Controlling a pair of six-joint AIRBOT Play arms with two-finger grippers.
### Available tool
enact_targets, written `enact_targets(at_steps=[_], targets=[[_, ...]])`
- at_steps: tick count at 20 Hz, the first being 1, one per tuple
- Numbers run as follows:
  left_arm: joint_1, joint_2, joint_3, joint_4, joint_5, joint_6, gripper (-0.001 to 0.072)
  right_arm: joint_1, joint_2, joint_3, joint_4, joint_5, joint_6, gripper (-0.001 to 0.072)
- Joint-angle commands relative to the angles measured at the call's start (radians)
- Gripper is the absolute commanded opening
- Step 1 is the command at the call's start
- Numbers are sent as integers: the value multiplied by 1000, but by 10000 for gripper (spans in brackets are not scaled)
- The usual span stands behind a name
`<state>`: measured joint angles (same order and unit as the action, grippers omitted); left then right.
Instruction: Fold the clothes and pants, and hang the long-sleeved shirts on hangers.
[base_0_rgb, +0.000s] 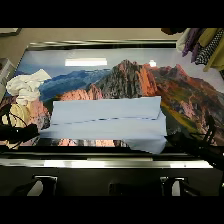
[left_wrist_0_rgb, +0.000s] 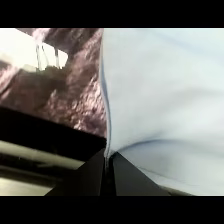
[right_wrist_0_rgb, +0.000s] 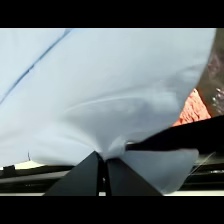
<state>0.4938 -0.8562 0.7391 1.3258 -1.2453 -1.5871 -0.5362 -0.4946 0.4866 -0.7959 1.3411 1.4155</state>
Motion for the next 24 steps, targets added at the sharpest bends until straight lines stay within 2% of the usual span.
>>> enact_targets(at_steps=[1, 3, 5, 7, 10, 14, 19, 24], targets=[[-52, -80, 54, 21, 128, -10, 17, 17, -153, 22, 151, -137, -146, 30], [-78, -180, 103, 21, 188, -11, 17, 155, -320, 92, 145, -290, -209, 30], [-97, -283, 174, 21, 215, -11, 17, 321, -508, 209, 94, -414, -208, 30], [-114, -380, 254, 21, 227, -10, 17, 426, -683, 344, -31, -511, -104, 30], [-137, -515, 367, 22, 225, 16, 17, 467, -872, 525, -119, -528, -20, 30], [-145, -626, 472, 22, 222, 15, 17, 463, -961, 668, -237, -539, 94, 30], [-146, -674, 526, 22, 230, 16, 17, 463, -969, 688, -311, -557, 150, 30], [-181, -742, 533, 2, 244, 16, 19, 475, -1020, 688, -285, -570, 153, 32]])
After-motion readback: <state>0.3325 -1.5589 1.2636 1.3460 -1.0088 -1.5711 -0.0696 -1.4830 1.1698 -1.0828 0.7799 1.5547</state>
